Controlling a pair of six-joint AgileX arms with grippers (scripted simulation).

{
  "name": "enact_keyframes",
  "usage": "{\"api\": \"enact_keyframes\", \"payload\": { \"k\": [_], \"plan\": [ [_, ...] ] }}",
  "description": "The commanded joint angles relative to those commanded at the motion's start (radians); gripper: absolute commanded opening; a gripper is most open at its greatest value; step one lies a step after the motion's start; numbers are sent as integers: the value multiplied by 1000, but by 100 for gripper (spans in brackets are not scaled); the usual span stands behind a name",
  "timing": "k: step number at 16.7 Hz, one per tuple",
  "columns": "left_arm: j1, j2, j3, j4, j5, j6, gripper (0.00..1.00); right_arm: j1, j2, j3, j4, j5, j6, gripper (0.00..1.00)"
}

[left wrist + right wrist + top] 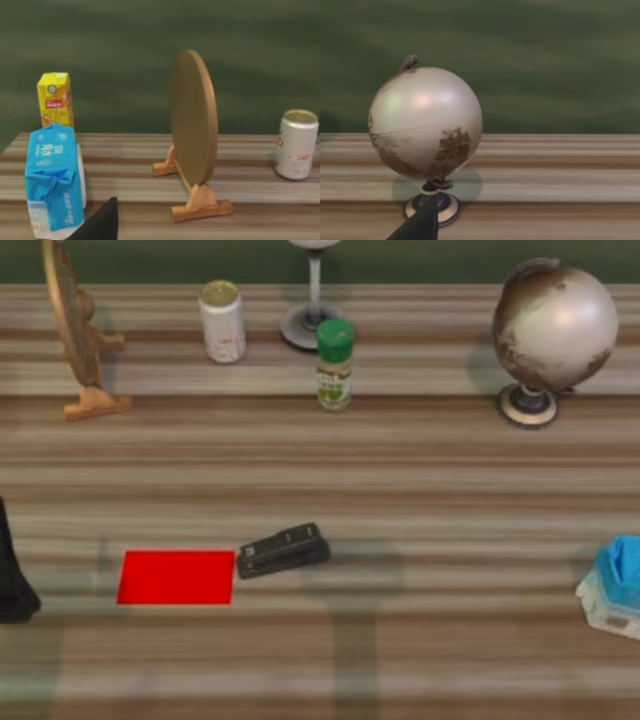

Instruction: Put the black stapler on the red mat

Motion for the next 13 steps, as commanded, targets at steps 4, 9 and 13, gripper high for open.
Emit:
{"api": "enact_keyframes", "payload": {
  "k": [4, 9, 13],
  "plan": [
    [-13, 31, 30, -22, 1, 13, 100, 0, 0, 0, 0, 0, 0, 100],
    [-103, 292, 285, -197, 2, 115, 100, 0, 0, 0, 0, 0, 0, 100],
    [-209, 676, 603, -423, -1, 240, 100, 0, 0, 0, 0, 0, 0, 100]
  ]
}}
